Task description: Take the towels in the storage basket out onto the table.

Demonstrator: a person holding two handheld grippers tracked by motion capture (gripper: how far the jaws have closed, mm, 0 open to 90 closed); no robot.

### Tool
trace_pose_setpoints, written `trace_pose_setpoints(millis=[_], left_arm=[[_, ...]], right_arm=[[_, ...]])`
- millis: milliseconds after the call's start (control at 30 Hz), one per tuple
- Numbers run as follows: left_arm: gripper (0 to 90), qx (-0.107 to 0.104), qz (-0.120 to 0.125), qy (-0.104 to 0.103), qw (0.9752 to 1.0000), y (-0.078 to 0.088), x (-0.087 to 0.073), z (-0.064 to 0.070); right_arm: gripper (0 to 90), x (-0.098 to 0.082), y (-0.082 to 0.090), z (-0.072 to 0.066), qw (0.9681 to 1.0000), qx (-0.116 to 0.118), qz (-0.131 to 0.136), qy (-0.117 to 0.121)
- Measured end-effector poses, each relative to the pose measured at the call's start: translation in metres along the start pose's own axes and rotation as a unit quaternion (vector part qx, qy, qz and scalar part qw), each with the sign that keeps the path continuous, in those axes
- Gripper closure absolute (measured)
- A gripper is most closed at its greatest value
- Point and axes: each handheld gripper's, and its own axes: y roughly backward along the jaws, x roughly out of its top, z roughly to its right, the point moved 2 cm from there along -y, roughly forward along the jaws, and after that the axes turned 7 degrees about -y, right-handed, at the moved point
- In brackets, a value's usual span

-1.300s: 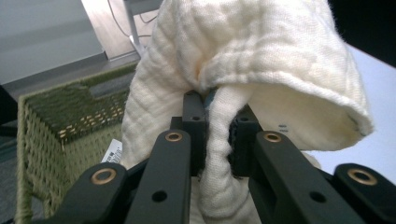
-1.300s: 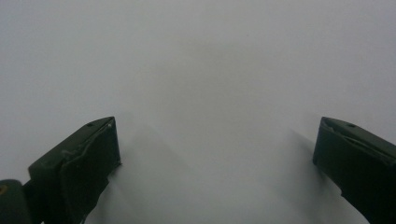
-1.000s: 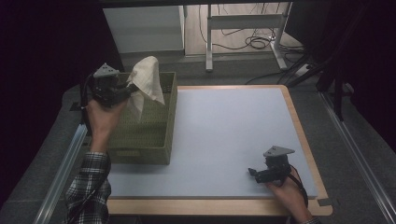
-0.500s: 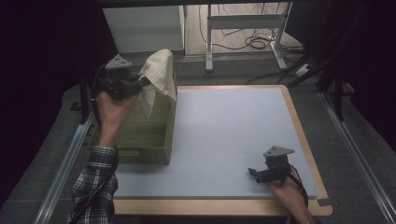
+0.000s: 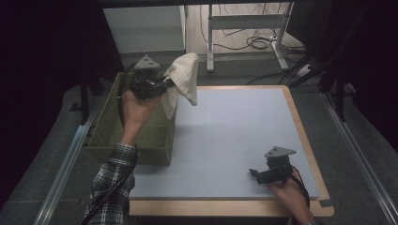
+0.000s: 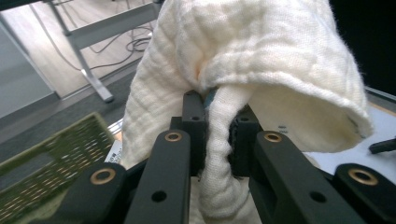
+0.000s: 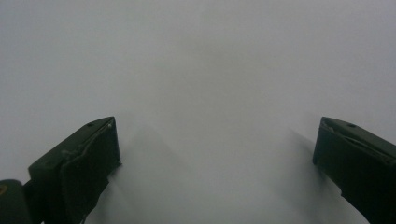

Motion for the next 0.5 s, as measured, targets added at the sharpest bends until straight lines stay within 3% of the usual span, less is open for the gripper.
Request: trace_pose_setpoints(millis=[500], left_arm=[[80.7, -0.059, 0.001, -0.008, 0.9982, -0.05, 0.01, 0.038]], right_arm=[[0.5, 0.0, 0.0, 0.0, 1.0, 0.0, 0.0, 0.0]])
